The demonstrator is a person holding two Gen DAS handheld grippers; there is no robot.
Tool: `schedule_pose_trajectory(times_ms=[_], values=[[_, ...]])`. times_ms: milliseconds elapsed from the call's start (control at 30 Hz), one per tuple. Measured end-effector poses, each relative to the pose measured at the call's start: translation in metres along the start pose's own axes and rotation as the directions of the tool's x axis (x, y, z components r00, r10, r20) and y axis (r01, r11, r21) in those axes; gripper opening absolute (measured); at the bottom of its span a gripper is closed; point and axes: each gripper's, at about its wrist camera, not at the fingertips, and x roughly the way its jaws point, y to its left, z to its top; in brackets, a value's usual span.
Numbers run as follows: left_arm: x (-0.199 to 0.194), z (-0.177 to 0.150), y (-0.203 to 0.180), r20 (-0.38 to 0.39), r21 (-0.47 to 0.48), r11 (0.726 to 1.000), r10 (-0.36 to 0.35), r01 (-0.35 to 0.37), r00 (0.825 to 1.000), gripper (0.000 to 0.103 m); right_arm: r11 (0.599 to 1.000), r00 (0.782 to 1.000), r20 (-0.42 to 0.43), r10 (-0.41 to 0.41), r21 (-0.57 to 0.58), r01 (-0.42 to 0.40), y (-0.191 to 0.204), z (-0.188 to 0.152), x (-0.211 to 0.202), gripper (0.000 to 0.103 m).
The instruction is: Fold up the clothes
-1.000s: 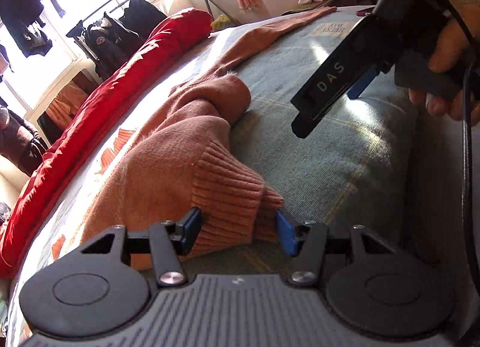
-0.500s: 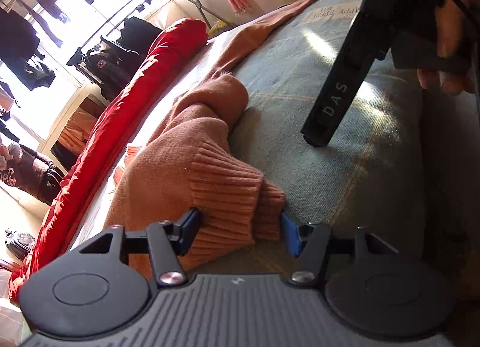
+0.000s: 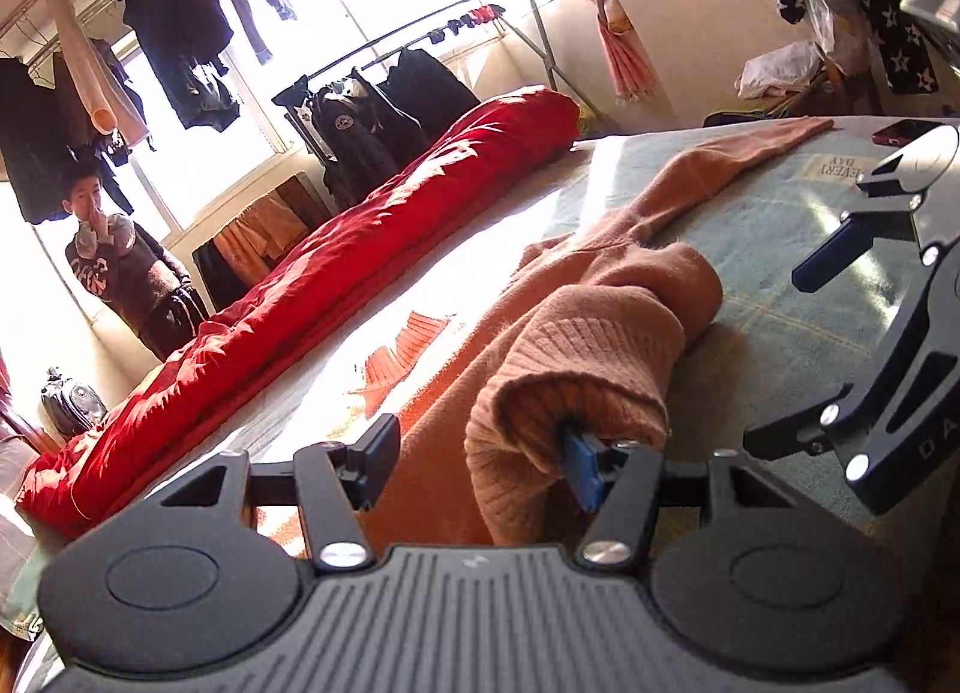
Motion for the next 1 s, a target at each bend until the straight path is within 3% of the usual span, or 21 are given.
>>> schedule_pose_trajectory(times_ms=[233, 367, 467, 600, 800, 900, 1000], values=[[0.017, 0.002, 0.036, 0.017, -0.154, 0.983, -0.097, 0.098, 0.995, 0.060, 0.993, 0.999, 0.033, -0.020, -0.115, 0.023, 0.031, 0.023, 0.023, 0.103], [0.020, -0.010, 0.059, 0.030, -0.291, 0.935, -0.204, 0.204, 0.978, 0.060, 0.986, 0.998, 0.055, -0.034, -0.159, 0.042, 0.044, 0.035, 0.044, 0.103], [0.016, -0.025, 0.071, 0.021, -0.351, 0.913, -0.215, 0.209, 0.976, 0.060, 0.988, 0.995, 0.066, -0.078, -0.131, 0.086, 0.037, 0.043, 0.053, 0.103], [0.017, -0.048, 0.077, -0.031, -0.372, 0.910, -0.209, 0.182, 0.977, 0.059, 0.995, 0.993, 0.088, -0.084, -0.055, 0.089, 0.015, 0.056, 0.052, 0.103], [0.031, -0.062, 0.063, -0.085, -0.370, 0.907, -0.246, 0.199, 0.965, 0.059, 0.989, 0.979, 0.136, -0.149, 0.021, 0.147, -0.008, 0.081, 0.054, 0.103], [0.038, -0.063, 0.055, -0.094, -0.356, 0.910, -0.260, 0.211, 0.961, 0.059, 0.982, 0.974, 0.135, -0.183, 0.080, 0.174, -0.026, 0.088, 0.062, 0.103], [0.048, -0.063, 0.047, -0.112, -0.328, 0.920, -0.261, 0.212, 0.959, 0.059, 0.979, 0.980, 0.106, -0.168, 0.135, 0.153, -0.042, 0.092, 0.074, 0.103]])
